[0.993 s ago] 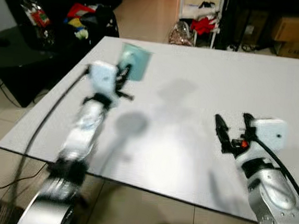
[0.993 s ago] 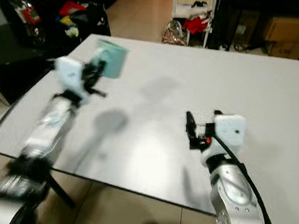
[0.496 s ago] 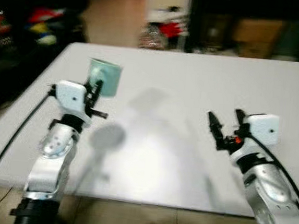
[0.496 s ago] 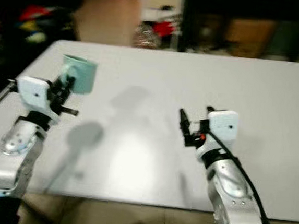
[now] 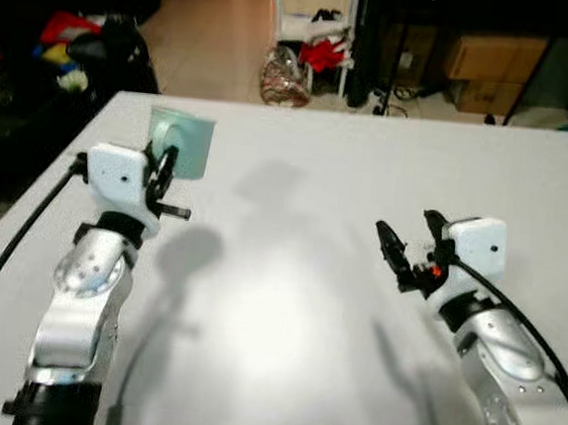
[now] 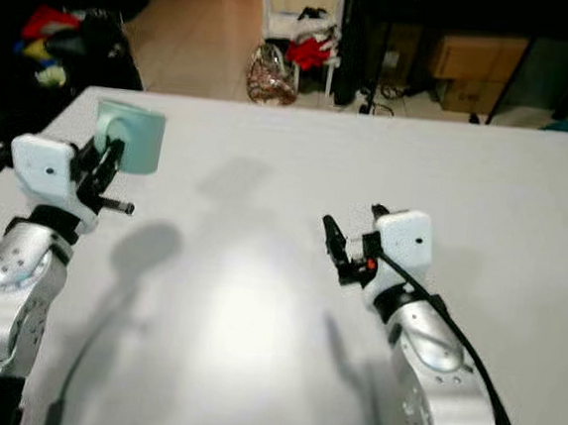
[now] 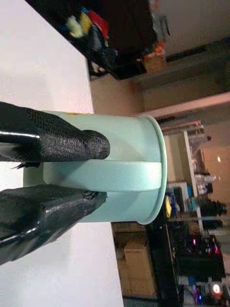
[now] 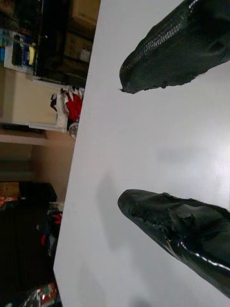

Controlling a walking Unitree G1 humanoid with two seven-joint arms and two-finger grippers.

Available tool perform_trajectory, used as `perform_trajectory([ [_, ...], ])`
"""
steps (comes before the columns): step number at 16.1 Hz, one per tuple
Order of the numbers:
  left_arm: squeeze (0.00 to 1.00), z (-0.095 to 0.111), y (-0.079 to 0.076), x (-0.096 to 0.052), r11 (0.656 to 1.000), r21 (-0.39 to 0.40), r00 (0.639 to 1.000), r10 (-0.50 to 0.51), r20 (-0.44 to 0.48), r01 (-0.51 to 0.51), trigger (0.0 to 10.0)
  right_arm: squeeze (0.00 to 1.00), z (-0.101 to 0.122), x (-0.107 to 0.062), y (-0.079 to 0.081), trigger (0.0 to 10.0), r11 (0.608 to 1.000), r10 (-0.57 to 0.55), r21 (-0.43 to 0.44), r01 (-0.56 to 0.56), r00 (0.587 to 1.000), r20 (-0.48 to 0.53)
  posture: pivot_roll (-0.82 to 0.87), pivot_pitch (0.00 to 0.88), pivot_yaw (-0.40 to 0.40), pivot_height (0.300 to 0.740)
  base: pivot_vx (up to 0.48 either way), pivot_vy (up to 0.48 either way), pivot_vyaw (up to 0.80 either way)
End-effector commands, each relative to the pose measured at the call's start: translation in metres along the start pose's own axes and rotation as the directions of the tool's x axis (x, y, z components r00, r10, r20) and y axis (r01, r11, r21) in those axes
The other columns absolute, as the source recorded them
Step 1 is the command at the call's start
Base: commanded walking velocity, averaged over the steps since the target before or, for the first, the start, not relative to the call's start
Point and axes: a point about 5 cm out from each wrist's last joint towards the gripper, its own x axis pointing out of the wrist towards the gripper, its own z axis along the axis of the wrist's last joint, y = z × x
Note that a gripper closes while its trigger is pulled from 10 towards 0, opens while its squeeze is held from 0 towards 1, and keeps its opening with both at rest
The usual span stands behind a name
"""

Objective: Setting the table

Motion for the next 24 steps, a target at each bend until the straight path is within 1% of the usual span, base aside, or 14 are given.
perform_trajectory([
  [1,0.00,-0.003,-0.005,0.002,1.000,0.009,1.000,-0.013,-0.017,0.013,10.0,0.00,0.001,-0.002,-0.003,10.0,1.000,0.010,-0.004,-0.010,1.000,0.007,0.00,0.000,0.073,0.740,0.000,0.000,0.00],
  [2,0.00,-0.007,-0.004,0.003,1.000,0.017,0.999,-0.002,-0.039,0.002,10.0,0.00,0.001,-0.003,-0.003,10.0,1.000,0.030,-0.010,-0.029,1.000,0.009,0.00,0.000,0.073,0.740,0.000,0.000,0.00],
  [3,0.00,-0.016,-0.002,0.003,0.999,-0.031,0.997,0.029,-0.076,-0.031,10.0,0.00,0.000,-0.003,0.000,10.0,0.998,0.066,-0.014,-0.066,0.998,0.005,0.00,0.000,0.079,0.740,0.000,0.000,0.00],
  [4,0.00,-0.019,-0.003,0.003,0.998,-0.047,0.995,0.031,-0.090,-0.035,10.0,0.00,-0.001,-0.003,0.002,10.0,0.996,0.085,-0.021,-0.085,0.996,0.002,0.00,0.000,0.079,0.740,0.000,0.000,0.00],
  [6,0.00,-0.030,-0.011,-0.002,0.995,-0.096,0.992,-0.048,-0.120,0.037,10.0,0.00,-0.004,-0.005,0.008,10.0,0.988,0.149,-0.035,-0.149,0.989,-0.012,0.00,0.000,0.081,0.740,0.000,0.000,0.00],
  [9,0.00,-0.046,-0.027,-0.003,0.976,-0.160,0.976,-0.168,-0.138,0.145,10.0,0.00,-0.008,-0.005,0.009,10.0,0.978,0.201,-0.054,-0.203,0.979,-0.033,0.01,0.000,0.076,0.740,0.000,0.000,0.00],
  [10,0.00,-0.048,-0.028,-0.004,0.975,-0.167,0.975,-0.169,-0.141,0.145,10.0,0.00,-0.009,-0.006,0.009,10.0,0.976,0.209,-0.056,-0.211,0.977,-0.038,0.01,0.000,0.074,0.740,0.000,0.000,0.00],
  [11,0.00,-0.054,-0.031,-0.007,0.969,-0.196,0.970,-0.181,-0.159,0.149,10.0,0.00,-0.010,-0.009,0.008,10.0,0.969,0.234,-0.072,-0.238,0.971,-0.054,0.01,0.000,0.065,0.740,0.000,0.000,0.00],
  [14,0.00,-0.064,-0.036,-0.018,0.957,-0.226,0.958,-0.223,-0.177,0.181,10.0,0.00,-0.010,-0.011,0.010,10.0,0.956,0.275,-0.085,-0.281,0.959,-0.069,0.02,0.000,0.059,0.740,0.000,0.000,0.00],
  [15,0.00,-0.072,-0.038,-0.024,0.954,-0.238,0.956,-0.230,-0.183,0.184,10.0,0.00,-0.011,-0.012,0.011,10.0,0.944,0.306,-0.107,-0.314,0.948,-0.084,0.01,0.000,0.060,0.740,0.000,0.000,0.00],
  [19,0.00,-0.086,-0.039,-0.035,0.954,-0.234,0.947,-0.241,-0.214,0.190,10.0,0.00,-0.009,-0.015,0.008,10.0,0.922,0.357,-0.126,-0.367,0.929,-0.094,0.01,0.000,0.049,0.740,0.000,0.000,0.00],
  [22,0.00,-0.097,-0.039,-0.050,0.949,-0.182,0.921,-0.299,-0.249,0.259,10.0,0.00,-0.007,-0.016,0.009,10.0,0.896,0.410,-0.141,-0.421,0.906,-0.102,0.02,0.000,0.028,0.740,0.000,0.000,0.00],
  [23,0.11,-0.100,-0.038,-0.055,0.947,-0.157,0.912,-0.315,-0.264,0.281,10.0,0.00,-0.008,-0.016,0.010,10.0,0.884,0.432,-0.148,-0.444,0.895,-0.111,0.02,0.000,0.022,0.740,0.000,0.000,0.00],
  [24,0.27,-0.104,-0.036,-0.057,0.948,-0.150,0.907,-0.313,-0.281,0.280,10.0,0.00,-0.008,-0.016,0.011,10.0,0.878,0.442,-0.149,-0.456,0.889,-0.117,0.02,0.000,0.020,0.740,0.000,0.000,0.00],
])
